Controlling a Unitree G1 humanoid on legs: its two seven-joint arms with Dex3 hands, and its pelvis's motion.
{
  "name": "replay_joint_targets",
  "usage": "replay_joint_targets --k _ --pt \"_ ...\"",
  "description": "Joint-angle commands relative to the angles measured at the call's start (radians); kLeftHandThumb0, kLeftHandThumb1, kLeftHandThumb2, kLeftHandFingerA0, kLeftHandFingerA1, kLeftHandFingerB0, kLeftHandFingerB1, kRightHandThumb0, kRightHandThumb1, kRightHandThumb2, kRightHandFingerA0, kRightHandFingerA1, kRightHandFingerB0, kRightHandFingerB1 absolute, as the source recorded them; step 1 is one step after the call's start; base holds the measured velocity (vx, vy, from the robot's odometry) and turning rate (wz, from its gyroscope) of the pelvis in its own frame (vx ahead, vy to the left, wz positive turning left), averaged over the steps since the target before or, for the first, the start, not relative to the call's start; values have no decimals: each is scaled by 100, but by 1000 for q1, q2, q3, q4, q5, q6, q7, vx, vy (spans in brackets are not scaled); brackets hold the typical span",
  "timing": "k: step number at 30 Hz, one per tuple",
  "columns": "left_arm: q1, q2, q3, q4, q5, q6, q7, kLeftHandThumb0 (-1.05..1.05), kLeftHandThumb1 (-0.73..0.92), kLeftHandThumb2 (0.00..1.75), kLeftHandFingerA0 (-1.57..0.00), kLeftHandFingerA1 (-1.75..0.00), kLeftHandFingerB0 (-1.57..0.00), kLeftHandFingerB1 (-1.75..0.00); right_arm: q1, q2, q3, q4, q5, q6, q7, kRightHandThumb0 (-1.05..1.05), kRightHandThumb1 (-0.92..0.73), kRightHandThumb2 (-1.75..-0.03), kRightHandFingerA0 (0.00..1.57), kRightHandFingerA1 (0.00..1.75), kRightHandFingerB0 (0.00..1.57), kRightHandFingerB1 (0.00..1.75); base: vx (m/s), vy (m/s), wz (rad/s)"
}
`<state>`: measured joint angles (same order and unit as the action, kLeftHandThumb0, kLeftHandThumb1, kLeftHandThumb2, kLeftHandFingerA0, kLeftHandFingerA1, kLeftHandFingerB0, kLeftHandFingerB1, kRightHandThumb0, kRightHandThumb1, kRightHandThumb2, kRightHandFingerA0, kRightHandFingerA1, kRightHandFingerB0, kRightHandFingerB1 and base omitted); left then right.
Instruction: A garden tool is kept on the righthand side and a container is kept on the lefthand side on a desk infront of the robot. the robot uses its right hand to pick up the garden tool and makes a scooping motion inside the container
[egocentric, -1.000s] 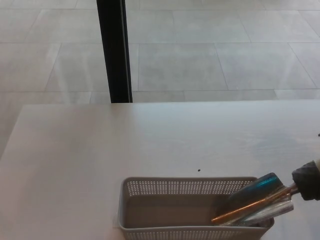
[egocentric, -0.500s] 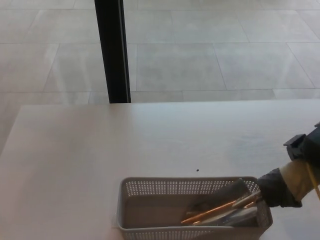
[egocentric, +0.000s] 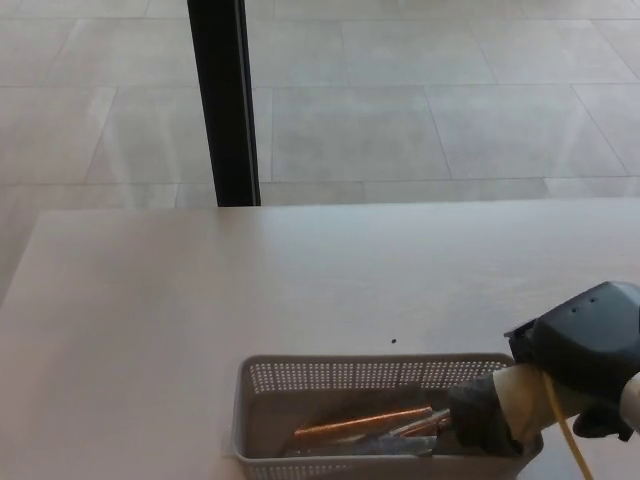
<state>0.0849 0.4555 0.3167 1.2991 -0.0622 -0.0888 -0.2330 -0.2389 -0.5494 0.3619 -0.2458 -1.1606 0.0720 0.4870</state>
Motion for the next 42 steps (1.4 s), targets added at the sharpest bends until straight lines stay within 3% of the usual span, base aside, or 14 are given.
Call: replay_joint_targets --k 1,8,9,10,11,12,13,14,15,16,22,28,34,42 --pt "4 4 9 7 -14 0 -3 -55 63 59 -45 -54 -46 -44 78 115 57 0 -76 137 100 -40 -68 -77 90 167 68 65 0 0 0" --pt "6 9 2 11 -5 -4 -4 -56 62 59 -49 -52 -50 -43 126 228 -85 10 147 218 96 -37 -57 -96 91 165 73 70 0 0 0" --pt "4 9 5 14 -8 1 -5 -55 62 59 -49 -52 -51 -43 136 247 -113 5 174 227 86 -33 -55 -92 89 173 78 97 0 0 0" --pt "2 10 6 16 -8 5 -1 -56 62 59 -50 -54 -52 -44 149 270 -148 4 211 234 70 -28 -53 -86 103 172 81 124 0 0 0" --pt "2 10 7 16 -8 7 2 -56 62 59 -50 -54 -52 -44 153 273 -162 7 226 228 60 -28 -53 -86 103 172 81 124 0 0 0" --pt "9 12 -4 9 3 -12 4 -55 65 59 -49 -53 -49 -44 171 286 -215 12 278 210 21 -30 -60 -84 87 175 78 153 0 0 0" --pt "9 12 2 7 -5 -10 -4 -54 64 59 -53 -58 -50 -46 181 298 -254 9 306 212 11 -30 -62 -83 89 175 79 156 0 0 0" --pt "9 13 5 6 -9 -8 -7 -54 64 59 -53 -58 -50 -46 185 303 -269 8 315 212 9 -30 -62 -83 89 175 79 156 0 0 0" --pt "7 14 2 4 -5 -4 0 -55 65 59 -51 -57 -50 -45 187 309 -294 13 337 197 -4 -28 -62 -92 111 174 77 147 0 0 0" --pt "7 13 2 3 -5 -4 7 -55 65 59 -57 -59 -53 -45 188 309 -310 15 353 186 -8 -31 -61 -93 91 175 81 144 0 0 0" --pt "19 15 2 0 -4 -18 -6 -55 64 59 -51 -54 -50 -44 164 344 -470 32 558 144 28 -18 -49 -121 92 175 81 150 0 0 0" --pt "13 14 7 15 -6 0 3 -53 64 59 -45 -54 -46 -44 103 360 -630 62 747 103 30 -18 -50 -116 94 169 88 147 0 0 0" --pt "22 13 6 14 -5 -13 0 -55 65 59 -52 -56 -51 -44 64 337 -689 80 770 76 0 -14 -51 -107 94 172 82 146 0 0 0" --pt "21 23 -4 11 6 -11 2 -55 67 60 -51 -52 -49 -43 -54 236 -803 104 815 111 30 -21 -51 -117 93 175 84 148 0 0 0"
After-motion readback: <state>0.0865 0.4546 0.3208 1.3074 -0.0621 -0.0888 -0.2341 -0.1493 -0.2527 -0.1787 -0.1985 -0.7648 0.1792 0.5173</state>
